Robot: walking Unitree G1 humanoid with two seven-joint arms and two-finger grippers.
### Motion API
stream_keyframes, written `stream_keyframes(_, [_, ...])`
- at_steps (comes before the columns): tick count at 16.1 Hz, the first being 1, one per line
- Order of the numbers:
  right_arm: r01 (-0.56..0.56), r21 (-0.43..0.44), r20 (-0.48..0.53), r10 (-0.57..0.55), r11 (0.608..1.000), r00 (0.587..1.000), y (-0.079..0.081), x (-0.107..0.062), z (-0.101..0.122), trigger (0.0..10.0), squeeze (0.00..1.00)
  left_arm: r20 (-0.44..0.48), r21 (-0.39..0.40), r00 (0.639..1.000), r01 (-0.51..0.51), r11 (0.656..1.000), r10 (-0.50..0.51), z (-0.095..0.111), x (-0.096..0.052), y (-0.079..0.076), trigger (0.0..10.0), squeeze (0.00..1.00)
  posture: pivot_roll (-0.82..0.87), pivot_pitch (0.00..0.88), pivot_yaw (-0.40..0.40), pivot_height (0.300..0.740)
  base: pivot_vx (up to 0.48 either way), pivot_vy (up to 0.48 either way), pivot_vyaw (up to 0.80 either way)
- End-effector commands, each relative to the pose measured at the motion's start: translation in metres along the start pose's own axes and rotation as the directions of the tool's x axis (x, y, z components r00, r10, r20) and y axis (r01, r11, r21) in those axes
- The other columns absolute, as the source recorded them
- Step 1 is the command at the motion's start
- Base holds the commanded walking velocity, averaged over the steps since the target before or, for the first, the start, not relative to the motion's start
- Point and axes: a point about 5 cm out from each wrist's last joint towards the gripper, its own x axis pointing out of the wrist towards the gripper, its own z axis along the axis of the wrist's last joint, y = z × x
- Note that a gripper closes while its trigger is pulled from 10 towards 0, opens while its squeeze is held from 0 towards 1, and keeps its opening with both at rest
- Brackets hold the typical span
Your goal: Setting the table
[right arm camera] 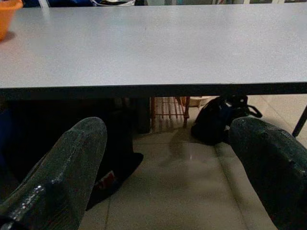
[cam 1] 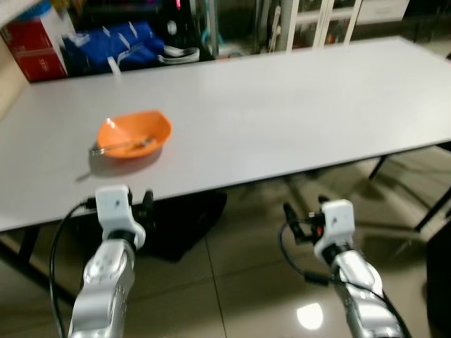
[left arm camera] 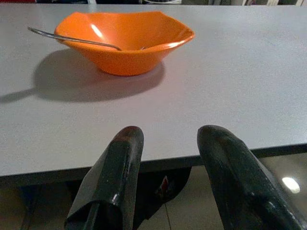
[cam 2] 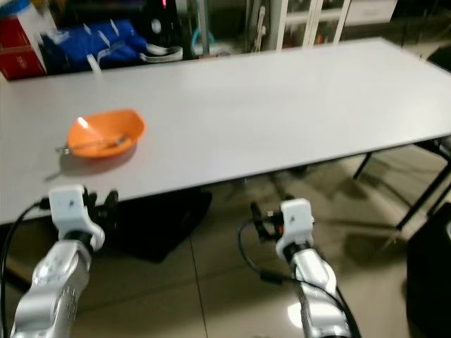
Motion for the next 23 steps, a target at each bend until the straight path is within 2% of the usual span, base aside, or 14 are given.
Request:
stream_keyframes(1, [-0.006, -0.009, 0.012, 0.006, 1.000, 1.000, 0.003, 0.002, 0.006, 10.0, 0.00, 0.016, -0.002, 1.000, -0.002, 1.000, 0.002, 0.004, 0.001, 0.001, 10.0, 0.00, -0.17, 0.000, 0.087, 0.740, 0.000, 0.000, 0.00])
stream_keyframes(13, [-0.022, 0.008, -0.041, 0.022, 1.000, 0.999, 0.003, 0.005, 0.000, 10.0, 0.00, 0.015, -0.052, 1.000, -0.024, 0.998, 0.025, 0.004, -0.001, -0.007, 10.0, 0.00, -0.14, 0.000, 0.067, 0.740, 0.000, 0.468, 0.00])
stream_keyframes(20, [-0.048, 0.011, -0.071, 0.048, 0.999, 0.996, 0.004, 0.011, -0.006, 10.0, 0.00, 0.025, -0.051, 1.000, -0.015, 0.999, 0.016, 0.005, -0.005, -0.011, 10.0, 0.00, -0.12, 0.000, 0.061, 0.740, 0.000, 0.449, 0.69])
stream_keyframes(23, [-0.044, 0.007, -0.083, 0.044, 0.999, 0.996, 0.004, 0.014, -0.007, 10.0, 0.00, 0.024, -0.053, 1.000, -0.017, 0.998, 0.019, 0.005, -0.006, -0.011, 10.0, 0.00, -0.11, 0.000, 0.058, 0.740, 0.000, 0.464, 0.00])
